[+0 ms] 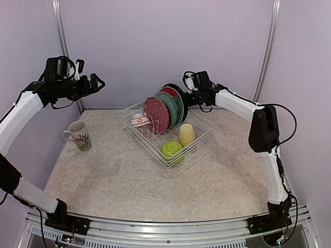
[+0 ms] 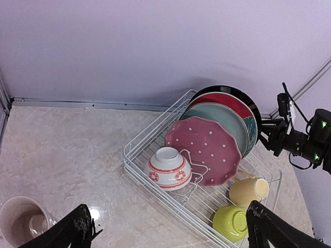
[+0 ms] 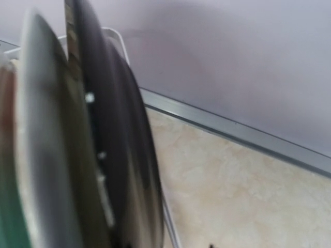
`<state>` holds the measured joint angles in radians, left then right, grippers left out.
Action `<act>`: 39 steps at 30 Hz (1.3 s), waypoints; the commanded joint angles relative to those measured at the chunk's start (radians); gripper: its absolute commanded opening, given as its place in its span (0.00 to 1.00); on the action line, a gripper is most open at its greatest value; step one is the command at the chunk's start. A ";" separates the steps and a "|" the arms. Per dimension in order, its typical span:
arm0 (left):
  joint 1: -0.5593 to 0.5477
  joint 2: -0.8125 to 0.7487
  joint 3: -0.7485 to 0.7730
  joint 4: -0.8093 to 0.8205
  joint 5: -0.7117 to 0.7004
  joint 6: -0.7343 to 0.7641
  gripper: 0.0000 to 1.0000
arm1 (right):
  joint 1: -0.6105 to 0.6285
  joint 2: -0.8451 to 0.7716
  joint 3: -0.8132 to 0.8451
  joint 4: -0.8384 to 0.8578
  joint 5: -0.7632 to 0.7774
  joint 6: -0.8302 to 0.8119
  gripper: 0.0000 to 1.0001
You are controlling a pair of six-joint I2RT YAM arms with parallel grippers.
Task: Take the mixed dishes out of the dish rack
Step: Grab the plate from the dish rack.
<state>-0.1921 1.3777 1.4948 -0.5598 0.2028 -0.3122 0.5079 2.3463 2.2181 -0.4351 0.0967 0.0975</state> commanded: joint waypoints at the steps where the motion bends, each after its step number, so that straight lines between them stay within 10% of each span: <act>1: 0.008 0.014 -0.005 0.014 0.026 -0.012 0.99 | -0.022 0.062 0.060 0.039 -0.040 -0.008 0.32; 11: -0.001 0.034 -0.008 0.009 -0.005 -0.004 0.99 | -0.023 0.128 0.118 0.085 -0.094 -0.025 0.27; 18: -0.006 0.074 -0.007 0.005 -0.005 -0.004 0.99 | -0.022 0.098 0.120 0.080 -0.127 -0.039 0.00; 39: -0.013 0.131 0.015 -0.019 -0.012 -0.004 0.99 | 0.070 -0.196 0.030 0.102 0.279 -0.234 0.00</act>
<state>-0.1982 1.5059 1.4948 -0.5678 0.2020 -0.3176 0.5579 2.2997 2.2341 -0.4519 0.2626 -0.0875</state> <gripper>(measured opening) 0.990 0.052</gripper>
